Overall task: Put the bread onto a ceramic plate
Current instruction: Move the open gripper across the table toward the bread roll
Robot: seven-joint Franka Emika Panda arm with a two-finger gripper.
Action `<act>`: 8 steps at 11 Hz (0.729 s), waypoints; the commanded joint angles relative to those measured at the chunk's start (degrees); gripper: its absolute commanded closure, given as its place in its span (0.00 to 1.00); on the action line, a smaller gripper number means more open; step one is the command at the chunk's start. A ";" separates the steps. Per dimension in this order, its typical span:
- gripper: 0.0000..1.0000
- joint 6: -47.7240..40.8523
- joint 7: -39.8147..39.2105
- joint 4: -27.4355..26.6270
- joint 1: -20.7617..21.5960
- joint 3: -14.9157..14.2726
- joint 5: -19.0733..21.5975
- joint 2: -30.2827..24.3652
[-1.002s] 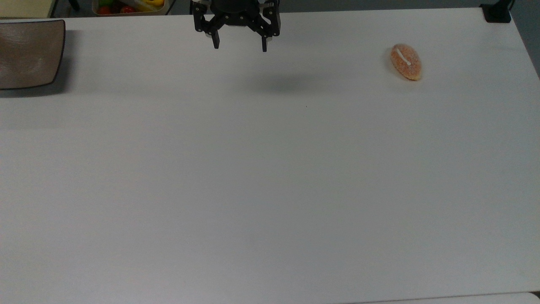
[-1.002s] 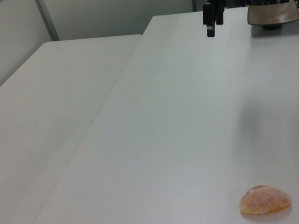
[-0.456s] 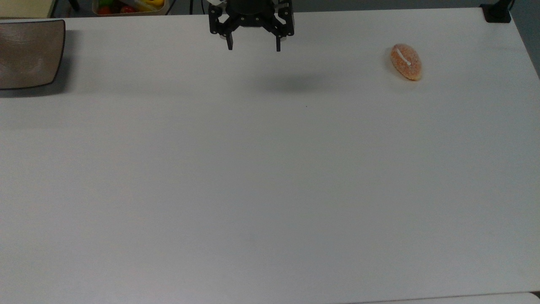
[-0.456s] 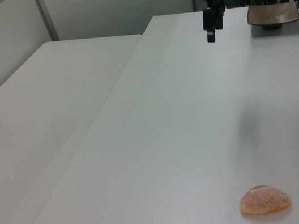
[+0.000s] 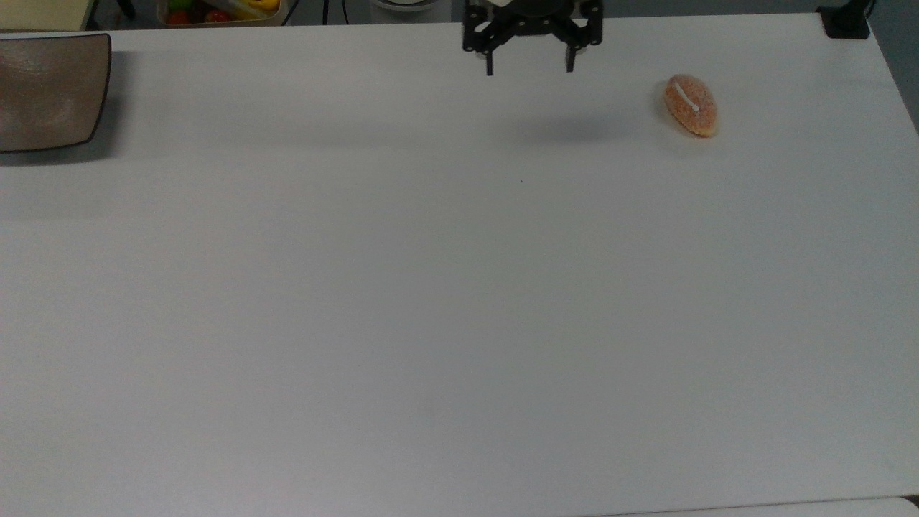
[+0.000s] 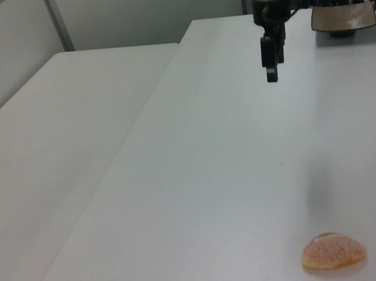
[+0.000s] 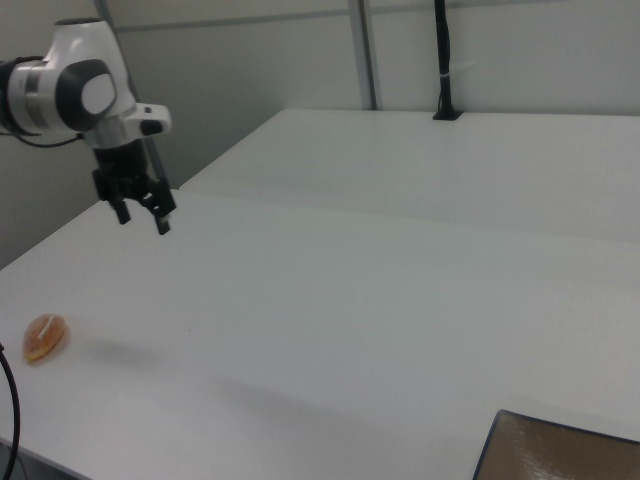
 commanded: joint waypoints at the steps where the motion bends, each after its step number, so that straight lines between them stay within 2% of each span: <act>1: 0.00 1.55 5.01 -1.59 1.22 6.68 0.62 0.27; 2: 0.00 1.55 6.15 -1.59 2.09 8.71 0.19 1.06; 4: 0.00 2.25 7.13 -1.50 4.72 10.57 -0.25 3.77; 8: 0.00 3.39 7.74 -2.73 11.14 10.84 -1.04 7.12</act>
